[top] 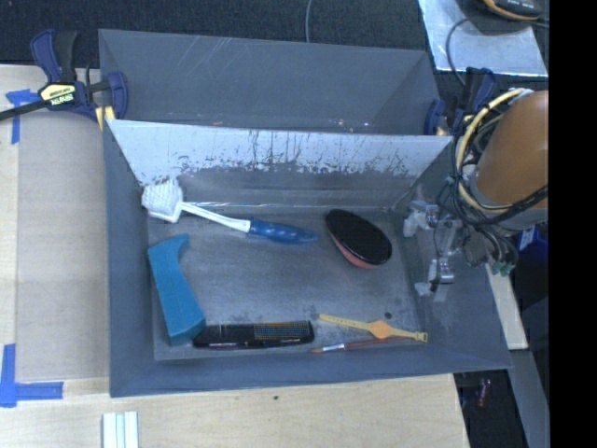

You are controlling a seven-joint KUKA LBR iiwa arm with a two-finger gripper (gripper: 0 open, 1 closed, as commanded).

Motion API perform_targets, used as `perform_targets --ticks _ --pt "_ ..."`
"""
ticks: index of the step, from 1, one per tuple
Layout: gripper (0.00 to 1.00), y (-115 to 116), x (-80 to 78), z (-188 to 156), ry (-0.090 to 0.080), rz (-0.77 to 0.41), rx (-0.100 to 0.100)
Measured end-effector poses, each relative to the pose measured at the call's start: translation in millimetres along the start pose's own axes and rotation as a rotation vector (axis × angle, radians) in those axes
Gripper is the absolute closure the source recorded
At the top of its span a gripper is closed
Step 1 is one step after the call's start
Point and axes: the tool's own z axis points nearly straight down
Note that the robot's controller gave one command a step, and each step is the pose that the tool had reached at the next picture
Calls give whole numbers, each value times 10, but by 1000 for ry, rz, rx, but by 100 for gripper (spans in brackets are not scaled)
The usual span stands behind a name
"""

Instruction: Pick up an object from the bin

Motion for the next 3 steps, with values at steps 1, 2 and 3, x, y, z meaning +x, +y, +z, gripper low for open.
perform_targets --ticks 1,2,3 --pt "0 6 -21 -45 -8 -2 1" --pt "0 394 -232 749 -21 40 5" --pt "0 709 -153 858 -15 -267 10"
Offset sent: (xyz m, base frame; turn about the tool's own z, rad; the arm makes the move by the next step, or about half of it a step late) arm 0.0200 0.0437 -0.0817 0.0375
